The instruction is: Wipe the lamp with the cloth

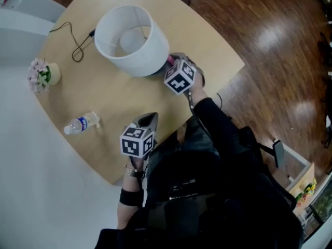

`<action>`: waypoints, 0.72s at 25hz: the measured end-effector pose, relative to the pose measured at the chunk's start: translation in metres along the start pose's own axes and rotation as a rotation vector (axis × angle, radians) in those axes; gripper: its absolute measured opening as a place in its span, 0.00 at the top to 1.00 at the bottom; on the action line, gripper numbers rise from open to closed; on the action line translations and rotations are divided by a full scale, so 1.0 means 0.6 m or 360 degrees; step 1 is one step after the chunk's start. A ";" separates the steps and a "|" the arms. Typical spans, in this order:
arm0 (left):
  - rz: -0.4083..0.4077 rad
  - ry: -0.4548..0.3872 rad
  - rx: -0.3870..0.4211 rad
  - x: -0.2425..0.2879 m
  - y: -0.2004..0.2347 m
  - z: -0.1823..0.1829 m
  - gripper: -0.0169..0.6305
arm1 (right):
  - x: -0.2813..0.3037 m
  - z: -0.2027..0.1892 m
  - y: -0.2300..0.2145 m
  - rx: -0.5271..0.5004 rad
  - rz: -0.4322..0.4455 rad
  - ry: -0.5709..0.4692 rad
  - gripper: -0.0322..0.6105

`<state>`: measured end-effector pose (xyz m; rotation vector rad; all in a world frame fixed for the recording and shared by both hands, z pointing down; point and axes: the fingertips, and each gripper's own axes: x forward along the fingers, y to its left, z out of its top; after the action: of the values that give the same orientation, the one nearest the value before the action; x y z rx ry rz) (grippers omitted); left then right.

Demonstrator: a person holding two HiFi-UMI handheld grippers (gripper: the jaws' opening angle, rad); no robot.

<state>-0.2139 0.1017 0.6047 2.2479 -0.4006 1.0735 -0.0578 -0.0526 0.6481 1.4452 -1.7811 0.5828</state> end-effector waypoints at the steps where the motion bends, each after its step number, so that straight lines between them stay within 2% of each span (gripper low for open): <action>1: 0.0005 0.0004 -0.0001 0.004 -0.007 0.007 0.98 | 0.003 -0.003 -0.007 -0.0015 0.0020 0.0006 0.80; 6: 0.0056 0.0038 -0.0006 0.018 -0.024 0.030 0.98 | 0.013 0.014 -0.026 -0.0064 0.0142 -0.0047 0.80; 10: 0.0091 0.0076 -0.0021 0.039 -0.038 0.047 0.98 | 0.029 0.008 -0.033 -0.0147 0.0249 -0.0067 0.80; 18: 0.0176 0.0147 -0.0035 0.076 -0.050 0.086 0.98 | 0.036 0.039 -0.047 -0.0341 0.0459 -0.0176 0.80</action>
<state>-0.1396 0.0914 0.6033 2.1689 -0.4999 1.2191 -0.0386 -0.0907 0.6476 1.1030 -2.0893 0.4454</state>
